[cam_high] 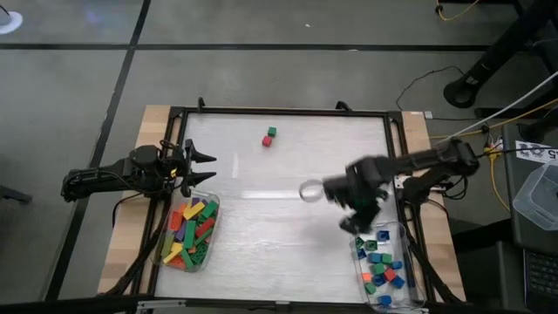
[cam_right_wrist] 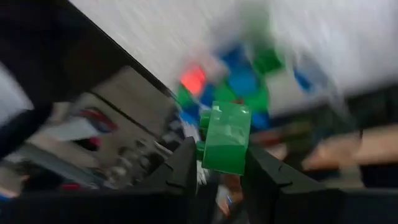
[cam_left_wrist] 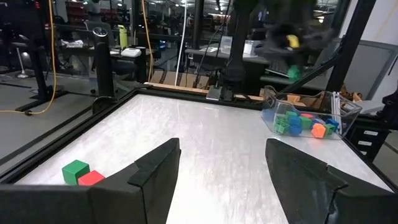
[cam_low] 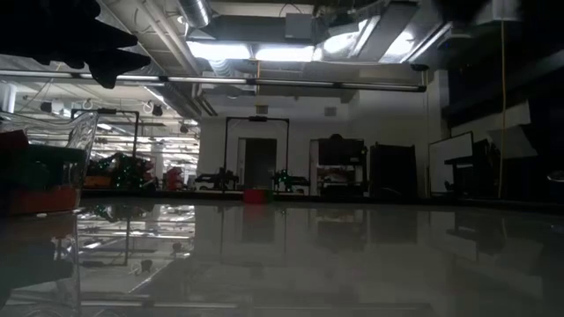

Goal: Sort blocks by size
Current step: Put the small green game piece into the right transparent bin

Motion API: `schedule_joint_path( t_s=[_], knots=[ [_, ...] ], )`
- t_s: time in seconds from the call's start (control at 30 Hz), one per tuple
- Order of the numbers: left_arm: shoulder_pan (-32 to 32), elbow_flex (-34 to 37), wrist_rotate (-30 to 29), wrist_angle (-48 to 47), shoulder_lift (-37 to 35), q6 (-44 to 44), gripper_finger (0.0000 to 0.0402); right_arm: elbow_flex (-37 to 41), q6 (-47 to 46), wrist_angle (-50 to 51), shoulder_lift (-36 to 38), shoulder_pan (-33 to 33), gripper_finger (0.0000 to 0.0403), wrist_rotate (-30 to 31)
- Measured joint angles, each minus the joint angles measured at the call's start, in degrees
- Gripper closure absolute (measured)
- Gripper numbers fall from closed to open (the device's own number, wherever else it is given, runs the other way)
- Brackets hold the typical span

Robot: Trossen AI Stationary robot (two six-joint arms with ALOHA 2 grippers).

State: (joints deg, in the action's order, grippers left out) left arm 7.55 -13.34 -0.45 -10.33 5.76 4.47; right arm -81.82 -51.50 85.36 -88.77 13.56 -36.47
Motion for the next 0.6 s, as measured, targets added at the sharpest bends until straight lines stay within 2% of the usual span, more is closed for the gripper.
schedule_joint_path(
  t_s=[0.2, 0.4, 0.53, 0.6],
  knots=[
    [0.0, 0.0, 0.0, 0.0, 0.0, 0.0, 0.0176, 0.0, -16.4, 0.0, 0.0, 13.7, 0.0293, 5.0],
    [0.0, 0.0, 0.0, 0.0, 0.0, 0.1, 0.0176, 0.0, -32.8, -0.3, -0.1, 21.5, 0.024, 5.9],
    [0.0, 0.0, 0.0, 0.0, 0.0, 1.1, 0.0176, 0.0, -35.1, -0.3, -0.1, 23.9, 0.0204, 6.0],
    [0.0, 0.0, 0.0, 0.0, 0.0, 1.4, 0.0176, 0.0, -35.1, -0.4, -0.1, 24.0, 0.0193, 7.9]
  ],
)
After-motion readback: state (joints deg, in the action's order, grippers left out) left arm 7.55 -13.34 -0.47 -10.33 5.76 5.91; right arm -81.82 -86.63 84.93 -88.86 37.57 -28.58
